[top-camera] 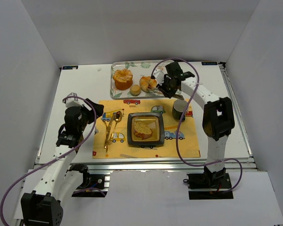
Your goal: Place the bread
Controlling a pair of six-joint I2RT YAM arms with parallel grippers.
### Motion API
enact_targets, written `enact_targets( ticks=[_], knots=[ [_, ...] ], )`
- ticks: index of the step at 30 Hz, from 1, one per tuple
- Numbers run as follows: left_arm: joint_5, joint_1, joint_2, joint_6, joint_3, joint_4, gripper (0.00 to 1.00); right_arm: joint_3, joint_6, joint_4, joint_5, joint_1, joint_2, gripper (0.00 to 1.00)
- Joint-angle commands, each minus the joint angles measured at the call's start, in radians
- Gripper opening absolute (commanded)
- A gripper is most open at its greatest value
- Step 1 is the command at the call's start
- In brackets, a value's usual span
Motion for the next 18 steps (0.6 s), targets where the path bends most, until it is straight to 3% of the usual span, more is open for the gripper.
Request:
enact_targets(
  ticks=[1,9,18],
  knots=[
    [0.01,0.003,-0.026,0.003,-0.005,0.011,0.85,0.004,-0.027,0.036,0.004,0.007,0.0,0.28],
    [0.01,0.005,-0.039,0.0,-0.008,0.011,0.85,-0.016,-0.005,0.054,-0.032,-0.003,-0.065,0.02],
    [0.01,0.003,-0.043,0.003,-0.003,0.01,0.85,-0.046,0.038,0.077,-0.097,-0.031,-0.187,0.0]
  ],
)
